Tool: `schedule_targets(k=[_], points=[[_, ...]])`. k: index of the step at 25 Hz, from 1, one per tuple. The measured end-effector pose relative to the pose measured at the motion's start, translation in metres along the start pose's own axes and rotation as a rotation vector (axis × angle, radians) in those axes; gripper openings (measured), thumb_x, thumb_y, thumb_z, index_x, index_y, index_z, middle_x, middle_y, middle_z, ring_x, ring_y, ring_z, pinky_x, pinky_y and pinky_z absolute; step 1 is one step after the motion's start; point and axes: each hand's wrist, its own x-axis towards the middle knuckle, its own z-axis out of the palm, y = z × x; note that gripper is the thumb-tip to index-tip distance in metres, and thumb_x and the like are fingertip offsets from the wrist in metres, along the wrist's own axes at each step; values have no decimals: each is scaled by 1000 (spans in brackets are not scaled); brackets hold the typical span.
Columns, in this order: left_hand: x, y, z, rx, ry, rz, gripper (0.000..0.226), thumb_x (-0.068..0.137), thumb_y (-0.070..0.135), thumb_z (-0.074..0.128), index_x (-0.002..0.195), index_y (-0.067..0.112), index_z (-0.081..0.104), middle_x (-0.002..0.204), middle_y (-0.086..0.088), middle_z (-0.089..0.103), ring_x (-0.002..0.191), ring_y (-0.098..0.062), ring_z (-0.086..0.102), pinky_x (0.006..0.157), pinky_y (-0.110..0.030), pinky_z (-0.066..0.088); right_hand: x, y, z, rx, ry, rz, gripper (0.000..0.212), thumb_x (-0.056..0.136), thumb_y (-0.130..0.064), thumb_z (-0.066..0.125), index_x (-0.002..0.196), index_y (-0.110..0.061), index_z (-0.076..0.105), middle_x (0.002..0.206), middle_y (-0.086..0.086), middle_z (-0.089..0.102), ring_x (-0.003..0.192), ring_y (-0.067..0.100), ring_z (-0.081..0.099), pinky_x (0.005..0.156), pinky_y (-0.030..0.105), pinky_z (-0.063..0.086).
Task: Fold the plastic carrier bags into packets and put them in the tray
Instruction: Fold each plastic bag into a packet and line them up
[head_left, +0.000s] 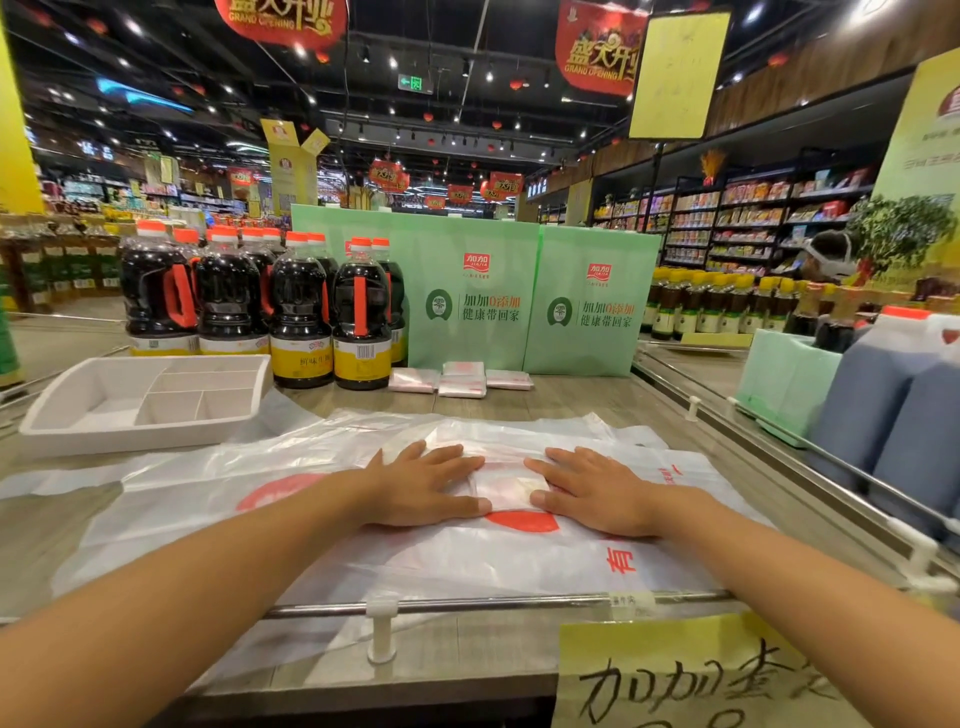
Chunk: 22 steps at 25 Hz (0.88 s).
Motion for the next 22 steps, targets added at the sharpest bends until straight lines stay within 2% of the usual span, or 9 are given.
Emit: schedule_targets(k=[2, 5, 7, 12, 14, 16, 18, 20, 22], points=[[0, 0, 0, -3, 13, 4, 84, 82, 92, 29, 155, 57, 6, 169, 20, -1, 157, -24, -5, 119, -68, -5, -1, 0, 0, -18, 68, -44, 101, 71, -95, 7, 159, -47, 13, 170, -10, 6, 157, 20, 3, 127, 45, 5], [0, 0, 0, -11, 16, 15, 84, 82, 92, 30, 155, 58, 6, 169, 20, 0, 157, -23, -5, 119, -67, -6, -6, -9, -5, -11, 165, -153, 71, 98, -70, 36, 160, -38, 24, 169, -10, 16, 155, 14, 13, 126, 38, 12], [1, -4, 0, -26, 10, 29, 85, 82, 92, 31, 155, 58, 6, 169, 20, 0, 157, -22, -6, 119, -66, -8, -8, -13, -6, 38, 175, -195, 68, 99, -65, 46, 158, -35, 32, 166, -12, 24, 152, 10, 22, 125, 35, 18], [1, -7, -3, -31, -7, 53, 83, 84, 89, 33, 155, 58, 6, 168, 22, -1, 157, -20, -7, 120, -64, -9, -12, -16, -10, -20, 195, -233, 69, 94, -71, 47, 153, -36, 39, 157, -16, 41, 141, 10, 41, 118, 34, 34], [1, -8, -4, -37, -18, 66, 83, 84, 89, 34, 155, 59, 5, 168, 22, 0, 157, -19, -7, 120, -64, -8, -16, -20, -16, -149, 246, -269, 64, 96, -71, 41, 147, -34, 48, 147, -13, 54, 131, 12, 52, 110, 34, 43], [2, -12, -6, -31, -33, 84, 88, 78, 94, 34, 155, 59, 6, 168, 21, 1, 157, -17, -5, 121, -63, -5, -17, -26, -20, -336, 337, -389, 65, 98, -72, 23, 132, -28, 58, 125, -6, 68, 112, 20, 64, 93, 39, 52], [3, -16, -11, -12, -70, 99, 97, 69, 98, 32, 154, 60, 6, 168, 21, 2, 157, -17, -2, 122, -61, 1, -15, -29, -19, -434, 383, -518, 62, 99, -63, 14, 120, -23, 57, 106, -2, 72, 93, 26, 67, 77, 41, 54], [2, -21, -14, 2, -92, 117, 97, 70, 98, 34, 154, 60, 5, 168, 22, 2, 156, -16, -1, 123, -58, 3, -11, -31, -18, -431, 431, -570, 49, 102, -55, 20, 116, -23, 56, 102, -3, 71, 86, 26, 67, 69, 39, 54], [1, -23, -15, 12, -91, 142, 92, 77, 94, 35, 155, 59, 2, 168, 23, 0, 156, -14, -3, 123, -57, 2, -5, -31, -15, -475, 500, -622, 27, 105, -46, 40, 110, -24, 55, 96, -4, 71, 79, 24, 67, 59, 34, 51]])
